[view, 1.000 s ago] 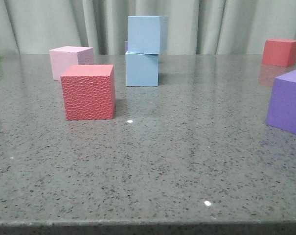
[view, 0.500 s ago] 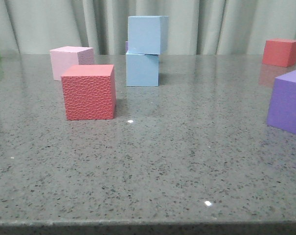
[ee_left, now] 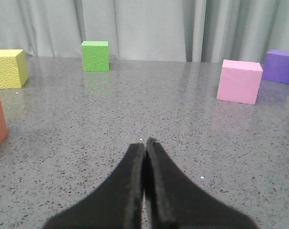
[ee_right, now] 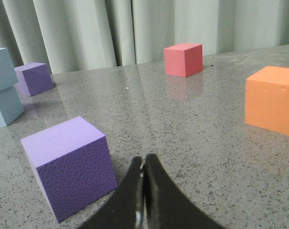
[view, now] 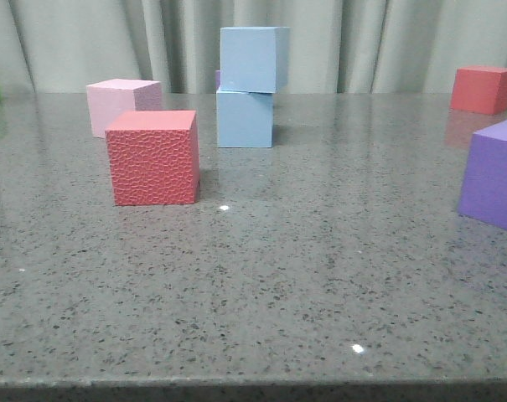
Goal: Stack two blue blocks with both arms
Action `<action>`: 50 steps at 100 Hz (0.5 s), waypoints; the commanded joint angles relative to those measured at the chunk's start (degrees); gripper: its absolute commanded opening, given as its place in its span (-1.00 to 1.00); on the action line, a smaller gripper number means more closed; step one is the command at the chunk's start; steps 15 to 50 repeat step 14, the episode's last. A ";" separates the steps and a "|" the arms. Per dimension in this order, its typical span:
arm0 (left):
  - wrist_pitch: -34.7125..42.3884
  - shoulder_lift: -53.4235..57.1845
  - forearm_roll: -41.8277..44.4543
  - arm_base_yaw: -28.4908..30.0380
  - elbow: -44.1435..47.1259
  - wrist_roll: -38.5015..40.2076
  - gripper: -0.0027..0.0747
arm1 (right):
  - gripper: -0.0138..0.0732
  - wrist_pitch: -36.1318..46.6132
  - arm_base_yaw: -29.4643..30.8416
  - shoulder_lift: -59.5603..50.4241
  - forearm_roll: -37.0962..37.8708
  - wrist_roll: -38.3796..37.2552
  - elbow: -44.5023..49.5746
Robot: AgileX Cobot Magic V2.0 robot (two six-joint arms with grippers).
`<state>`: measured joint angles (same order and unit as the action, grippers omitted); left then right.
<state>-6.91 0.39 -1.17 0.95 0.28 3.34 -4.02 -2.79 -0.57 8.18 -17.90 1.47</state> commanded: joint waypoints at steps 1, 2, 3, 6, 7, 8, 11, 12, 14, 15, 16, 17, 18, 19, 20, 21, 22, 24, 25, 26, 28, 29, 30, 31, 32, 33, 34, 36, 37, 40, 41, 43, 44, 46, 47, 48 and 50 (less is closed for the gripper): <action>4.49 1.79 -0.44 0.06 0.17 0.00 -0.98 | -0.84 4.45 0.27 -1.20 0.11 0.64 -1.09; 4.49 1.79 -0.44 0.06 0.17 0.00 -0.98 | -0.84 4.45 0.27 -1.20 0.11 0.64 -1.09; 4.49 1.79 -0.44 0.06 0.17 0.00 -0.98 | -0.84 4.45 0.27 -1.20 0.11 0.64 -1.09; 4.49 1.79 -0.44 0.06 0.17 0.00 -0.98 | -0.84 4.45 0.27 -1.20 0.11 0.64 -1.09; 4.49 1.79 -0.44 0.06 0.17 0.00 -0.98 | -0.84 4.45 0.27 -1.20 0.11 0.64 -1.09; 4.49 1.79 -0.44 0.06 0.17 0.00 -0.98 | -0.84 4.45 0.27 -1.20 0.11 0.64 -1.09; 4.49 1.79 -0.44 0.06 0.17 0.00 -0.98 | -0.84 4.45 0.27 -1.20 0.11 0.64 -1.09; 4.49 1.79 -0.44 0.06 0.17 0.00 -0.98 | -0.84 4.45 0.27 -1.20 0.11 0.64 -1.09; 4.49 1.79 -0.44 0.06 0.17 0.00 -0.98 | -0.84 4.45 0.27 -1.20 0.11 0.64 -1.09; 4.49 1.79 -0.44 0.06 0.17 0.00 -0.98 | -0.84 4.45 0.27 -1.20 0.11 0.64 -1.09; 4.49 1.79 -0.44 0.06 0.17 0.00 -0.98 | -0.84 4.45 0.27 -1.20 0.11 0.64 -1.09; 4.49 1.79 -0.44 0.06 0.17 0.00 -0.98 | -0.84 4.45 0.27 -1.20 0.11 0.64 -1.09; 4.49 1.79 -0.44 0.06 0.17 0.00 -0.98 | -0.84 4.45 0.27 -1.20 0.11 0.64 -1.09; 4.49 1.79 -0.44 0.06 0.17 0.00 -0.98 | -0.84 4.45 0.27 -1.20 0.11 0.64 -1.09; 4.49 1.79 -0.44 0.06 0.17 0.00 -0.98 | -0.84 4.45 0.27 -1.20 0.11 0.64 -1.09; 4.49 1.79 -0.44 0.06 0.17 0.00 -0.98 | -0.84 4.45 0.27 -1.20 0.11 0.64 -1.09; 4.49 1.79 -0.44 0.06 0.17 0.00 -0.98 | -0.84 4.45 0.27 -1.20 0.11 0.64 -1.09; 4.49 1.79 -0.44 0.06 0.17 0.00 -0.98 | -0.84 4.45 0.27 -1.20 0.11 0.64 -1.09; 4.49 1.79 -0.44 0.06 0.17 0.00 -0.98 | -0.84 4.45 0.27 -1.20 0.11 0.64 -1.09; 4.49 1.79 -0.44 0.06 0.17 0.00 -0.98 | -0.84 4.45 0.27 -1.20 0.11 0.64 -1.09; 4.49 1.79 -0.44 0.06 0.17 0.00 -0.98 | -0.84 4.45 0.27 -1.20 0.11 0.64 -1.09; 4.49 1.79 -0.44 0.06 0.17 0.00 -0.98 | -0.84 4.45 0.27 -1.20 0.11 0.64 -1.09; 4.49 1.79 -0.44 0.06 0.17 0.00 -0.98 | -0.84 4.45 0.27 -1.20 0.11 0.64 -1.09; 4.49 1.79 -0.44 0.06 0.17 0.00 -0.98 | -0.84 4.45 0.27 -1.20 0.11 0.64 -1.09; 4.49 1.79 -0.44 0.06 0.17 0.00 -0.98 | -0.84 4.45 0.27 -1.20 0.11 0.64 -1.09; 4.49 1.79 -0.44 0.06 0.17 0.00 -0.98 | -0.84 4.45 0.27 -1.20 0.11 0.64 -1.09; 4.49 1.79 -0.44 0.06 0.17 0.00 -0.98 | -0.84 4.45 0.27 -1.20 0.11 0.64 -1.09; 4.49 1.79 -0.44 0.06 0.17 0.00 -0.98 | -0.84 4.45 0.27 -1.20 0.11 0.64 -1.09; 4.49 1.79 -0.44 0.06 0.17 0.00 -0.98 | -0.84 4.45 0.27 -1.20 0.11 0.64 -1.09; 4.49 1.79 -0.44 0.06 0.17 0.00 -0.98 | -0.84 4.45 0.27 -1.20 0.11 0.64 -1.09; 4.49 1.79 -0.44 0.06 0.17 0.00 -0.98 | -0.84 4.45 0.27 -1.20 0.11 0.64 -1.09; 4.49 1.79 -0.44 0.06 0.17 0.00 -0.98 | -0.84 4.45 0.27 -1.20 0.11 0.64 -1.09; 4.49 1.79 -0.44 0.06 0.17 0.00 -0.98 | -0.84 4.45 0.27 -1.20 0.11 0.64 -1.09; 4.49 1.79 -0.44 0.06 0.17 0.00 -0.98 | -0.84 4.45 0.27 -1.20 0.11 0.64 -1.09; 4.49 1.79 -0.44 0.06 0.17 0.00 -0.98 | -0.84 4.45 0.27 -1.20 0.11 0.64 -1.09; 4.49 1.79 -0.44 0.06 0.17 0.00 -0.98 | -0.84 4.45 0.27 -1.20 0.11 0.64 -1.09; 4.49 1.79 -0.44 0.06 0.17 0.00 -0.98 | -0.84 4.45 0.27 -1.20 0.11 0.64 -1.09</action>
